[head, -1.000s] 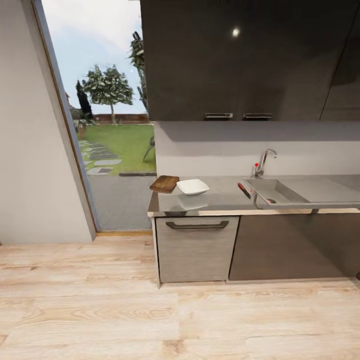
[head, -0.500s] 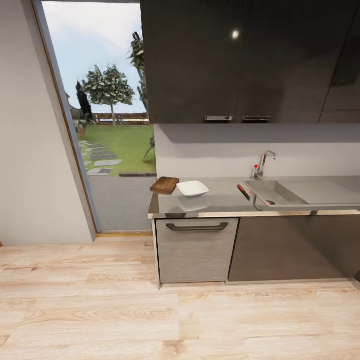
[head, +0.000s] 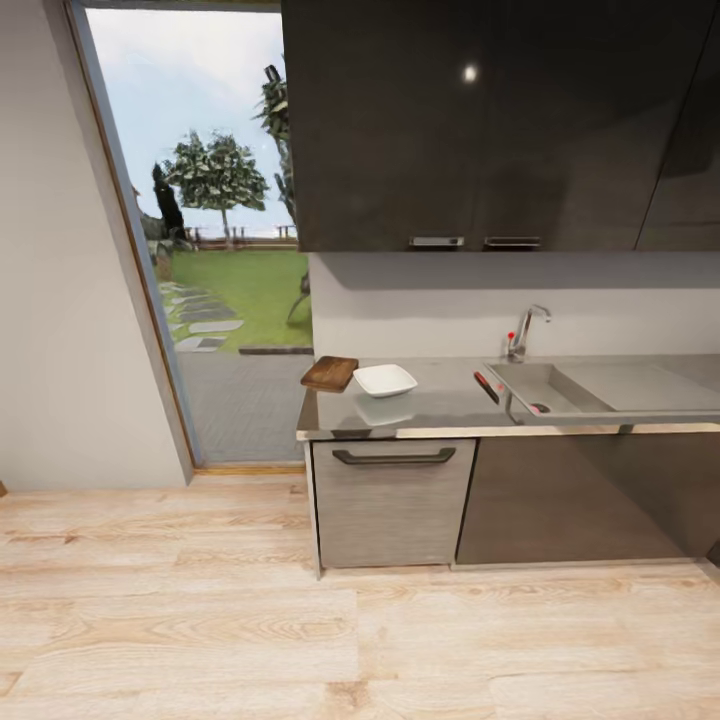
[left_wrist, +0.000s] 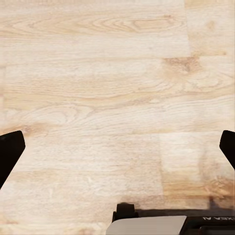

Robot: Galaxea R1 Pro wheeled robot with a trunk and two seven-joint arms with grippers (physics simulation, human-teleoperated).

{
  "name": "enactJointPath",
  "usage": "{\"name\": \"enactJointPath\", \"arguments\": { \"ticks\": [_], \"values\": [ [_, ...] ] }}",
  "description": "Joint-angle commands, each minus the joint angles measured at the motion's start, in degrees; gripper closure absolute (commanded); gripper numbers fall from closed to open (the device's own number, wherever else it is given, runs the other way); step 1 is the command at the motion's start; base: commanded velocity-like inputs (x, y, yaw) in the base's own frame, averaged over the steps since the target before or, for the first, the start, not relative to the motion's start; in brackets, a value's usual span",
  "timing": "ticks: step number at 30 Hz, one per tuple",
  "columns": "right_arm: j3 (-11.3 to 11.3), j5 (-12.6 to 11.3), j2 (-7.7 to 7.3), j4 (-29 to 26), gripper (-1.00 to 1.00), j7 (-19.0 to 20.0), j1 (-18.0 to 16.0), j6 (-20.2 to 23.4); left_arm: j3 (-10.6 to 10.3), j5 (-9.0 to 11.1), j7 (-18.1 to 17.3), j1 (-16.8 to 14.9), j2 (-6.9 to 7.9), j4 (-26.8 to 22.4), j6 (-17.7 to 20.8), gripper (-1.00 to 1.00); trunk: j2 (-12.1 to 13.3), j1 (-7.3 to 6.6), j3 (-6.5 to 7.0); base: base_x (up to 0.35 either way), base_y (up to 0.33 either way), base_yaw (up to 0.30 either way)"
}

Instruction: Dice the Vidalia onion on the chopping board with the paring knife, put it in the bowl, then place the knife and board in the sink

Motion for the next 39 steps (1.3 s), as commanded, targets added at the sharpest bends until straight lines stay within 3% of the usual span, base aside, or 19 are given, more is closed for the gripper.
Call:
{"name": "enactJointPath", "arguments": {
  "ticks": [1, 30, 34, 39],
  "values": [
    [0.01, 0.0, 0.0, -0.01, -1.0, -0.1, -0.02, -0.13, 0.01, 0.0, 0.0, -0.02, 0.0, -0.01, -0.14, -1.0, 0.36, -0.21, 0.11, 0.0, 0.0, 0.0],
    [0.1, 0.0, 0.0, -0.01, -1.0, -0.1, -0.02, -0.13, 0.01, -0.08, 0.0, -0.02, 0.02, -0.27, -0.14, -1.0, 11.99, -6.58, 5.32, 0.0, 0.0, 0.0],
    [0.08, 0.0, 0.0, -0.01, -1.0, -0.1, -0.02, -0.13, -0.1, -0.06, -0.09, -0.02, 0.13, -1.88, -0.17, -1.0, 13.59, -7.46, 6.04, 0.0, 0.0, 0.0],
    [0.1, 0.0, 0.0, -0.01, -1.0, -0.1, -0.02, -0.13, -0.23, -0.02, -0.24, 0.6, 0.27, -8.06, -0.21, -1.0, 13.59, -7.46, 6.04, 0.0, 0.0, 0.0]
  ]
}}
